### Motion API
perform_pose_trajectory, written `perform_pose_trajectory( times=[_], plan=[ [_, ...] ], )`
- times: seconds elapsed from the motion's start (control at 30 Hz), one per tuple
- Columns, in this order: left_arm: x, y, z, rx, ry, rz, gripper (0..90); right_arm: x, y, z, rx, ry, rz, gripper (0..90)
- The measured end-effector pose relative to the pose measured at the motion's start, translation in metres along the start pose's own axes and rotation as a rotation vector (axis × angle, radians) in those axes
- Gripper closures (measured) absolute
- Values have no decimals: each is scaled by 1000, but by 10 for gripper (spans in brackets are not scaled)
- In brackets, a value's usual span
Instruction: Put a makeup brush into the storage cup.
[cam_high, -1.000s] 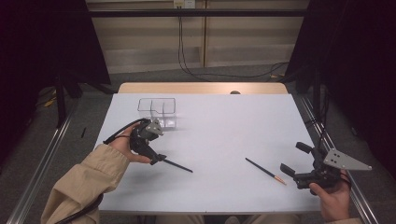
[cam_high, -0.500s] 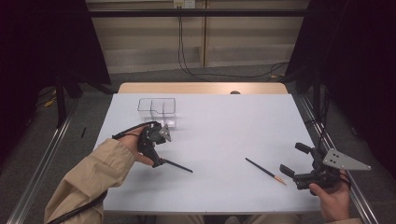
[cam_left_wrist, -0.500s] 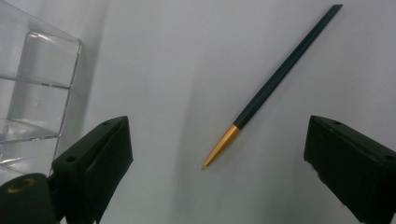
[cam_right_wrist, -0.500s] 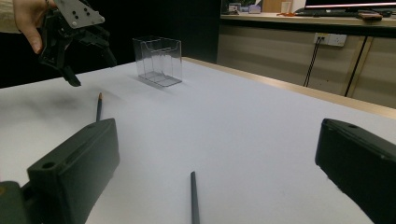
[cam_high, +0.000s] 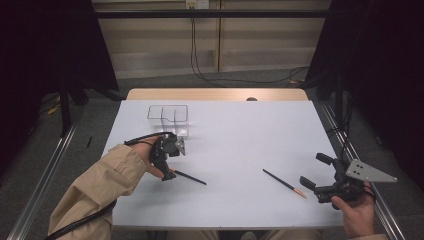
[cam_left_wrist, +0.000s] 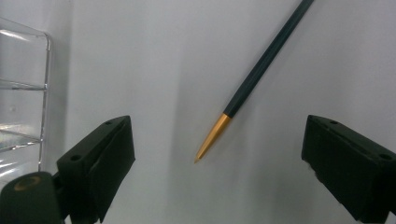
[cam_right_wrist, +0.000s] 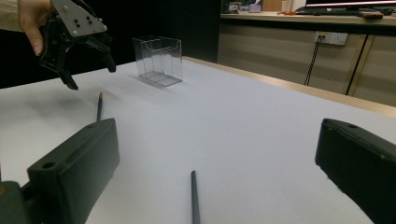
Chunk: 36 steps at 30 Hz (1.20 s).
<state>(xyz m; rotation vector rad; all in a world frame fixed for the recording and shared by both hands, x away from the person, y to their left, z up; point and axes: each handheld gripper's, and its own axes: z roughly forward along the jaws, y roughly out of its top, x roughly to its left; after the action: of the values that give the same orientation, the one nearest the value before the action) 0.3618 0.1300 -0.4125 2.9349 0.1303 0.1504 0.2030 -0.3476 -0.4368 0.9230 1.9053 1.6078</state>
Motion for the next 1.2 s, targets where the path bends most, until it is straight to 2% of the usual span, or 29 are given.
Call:
perform_pose_trajectory(
  times=[0.37, 0.47, 0.6, 0.7, 0.87, 1.03, 1.2],
  plan=[
    [1, 2, 3, 18, 1, 39, 113, -1, -1, -1, 1, -9, 2, 0],
    [1, 3, 3, 36, -15, 56, 130, -1, -1, -1, 1, -8, 2, 0],
    [-1, 4, 7, 35, -11, 94, 178, -1, -1, -1, 2, -8, 3, 0],
    [-2, 5, 10, 48, -28, 126, 230, -1, -1, -1, 1, -9, 3, 0],
    [-2, 5, 16, 54, -57, 135, 328, -1, -1, -1, 0, -8, 1, 0],
    [1, 5, 18, 30, -45, 164, 402, -1, -2, -1, 4, -10, 7, 0],
    [3, 7, 21, 39, -58, 196, 474, -2, -2, -1, 0, -12, 8, 0]
  ],
)
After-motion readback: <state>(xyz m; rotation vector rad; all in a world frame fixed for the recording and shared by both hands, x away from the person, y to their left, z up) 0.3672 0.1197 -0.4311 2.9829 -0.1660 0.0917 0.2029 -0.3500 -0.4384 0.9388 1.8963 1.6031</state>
